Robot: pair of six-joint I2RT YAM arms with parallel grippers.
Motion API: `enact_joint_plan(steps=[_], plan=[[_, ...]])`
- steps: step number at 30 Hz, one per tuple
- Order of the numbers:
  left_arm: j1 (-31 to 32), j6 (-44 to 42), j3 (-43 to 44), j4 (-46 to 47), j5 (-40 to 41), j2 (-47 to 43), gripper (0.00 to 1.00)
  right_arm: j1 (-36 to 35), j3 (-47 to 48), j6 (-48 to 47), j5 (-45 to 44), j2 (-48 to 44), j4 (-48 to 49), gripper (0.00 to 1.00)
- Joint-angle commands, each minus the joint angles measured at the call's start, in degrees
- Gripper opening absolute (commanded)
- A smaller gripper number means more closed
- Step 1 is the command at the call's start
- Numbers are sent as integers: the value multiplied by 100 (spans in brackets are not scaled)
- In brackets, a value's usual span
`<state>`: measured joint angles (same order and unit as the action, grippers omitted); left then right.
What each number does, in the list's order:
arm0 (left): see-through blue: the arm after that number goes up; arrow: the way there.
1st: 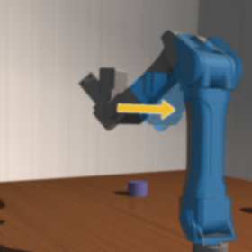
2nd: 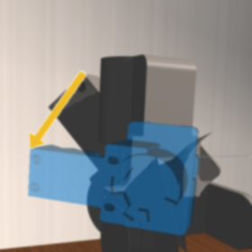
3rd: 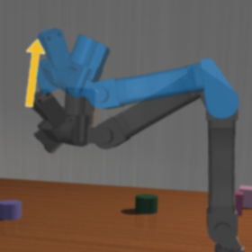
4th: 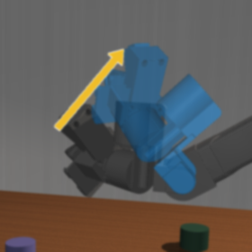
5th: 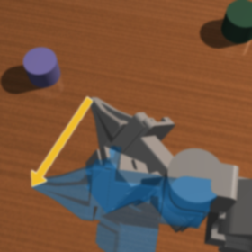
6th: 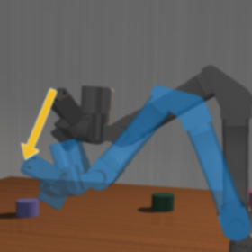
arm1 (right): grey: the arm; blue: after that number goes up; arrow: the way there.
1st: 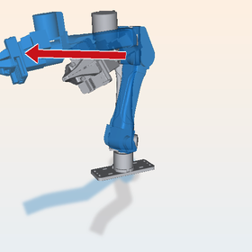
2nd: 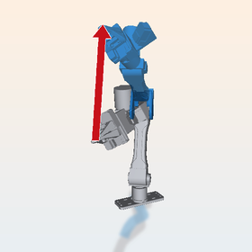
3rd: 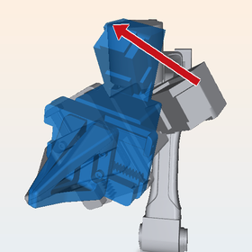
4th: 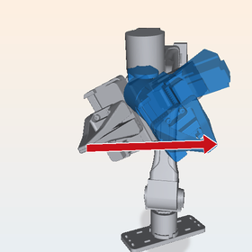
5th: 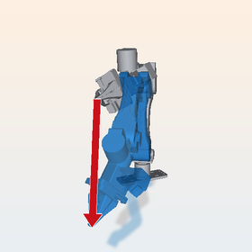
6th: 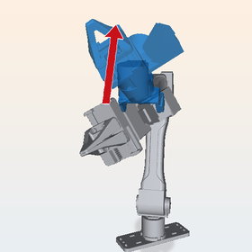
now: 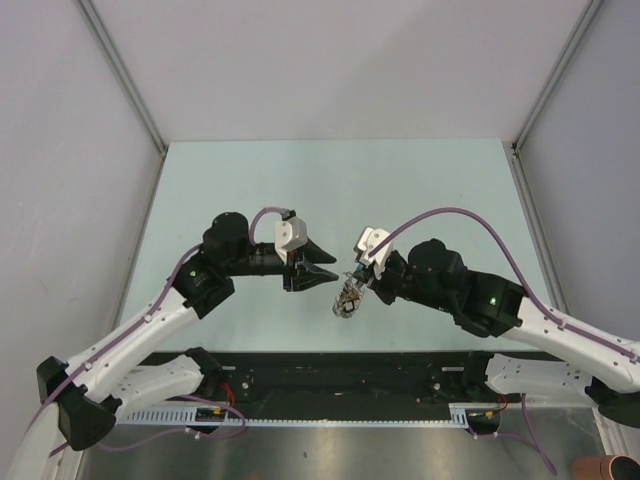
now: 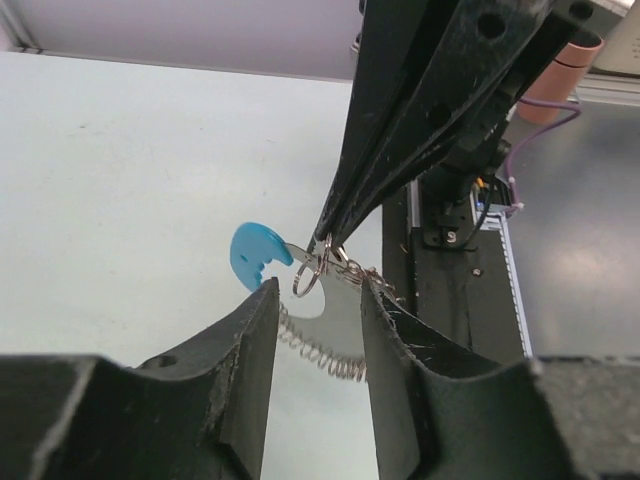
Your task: Remove the keys from the keyring
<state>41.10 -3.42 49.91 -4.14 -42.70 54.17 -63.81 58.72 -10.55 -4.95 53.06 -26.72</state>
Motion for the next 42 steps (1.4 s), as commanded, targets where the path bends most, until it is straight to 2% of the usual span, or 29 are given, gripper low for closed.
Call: enact_joint_plan(steps=[1,10,17,23,29,33,37,38,39,41,42], plan=[[12,175,-104,562,-643,85,39,-61,421,97,126,-15,-61,0],[117,483,10,766,-556,383,30,-70,439,61,170,73,-62,0],[267,132,177,169,-336,594,29,-70,439,96,152,108,44,0],[302,61,115,195,-248,586,28,-79,439,114,319,161,158,0],[311,105,98,309,-221,638,20,-70,439,140,434,275,185,0],[311,35,221,177,-274,735,0,-70,439,141,433,293,255,0],[311,174,89,317,-326,691,0,-44,430,176,328,231,308,0],[311,245,37,622,-353,587,1,-9,430,193,328,205,316,5],[311,306,-103,825,-414,507,1,26,439,228,345,179,334,14],[293,684,-253,1308,-537,271,0,167,308,246,433,91,352,23],[258,781,-341,1676,-573,234,1,211,211,246,425,12,491,36]])
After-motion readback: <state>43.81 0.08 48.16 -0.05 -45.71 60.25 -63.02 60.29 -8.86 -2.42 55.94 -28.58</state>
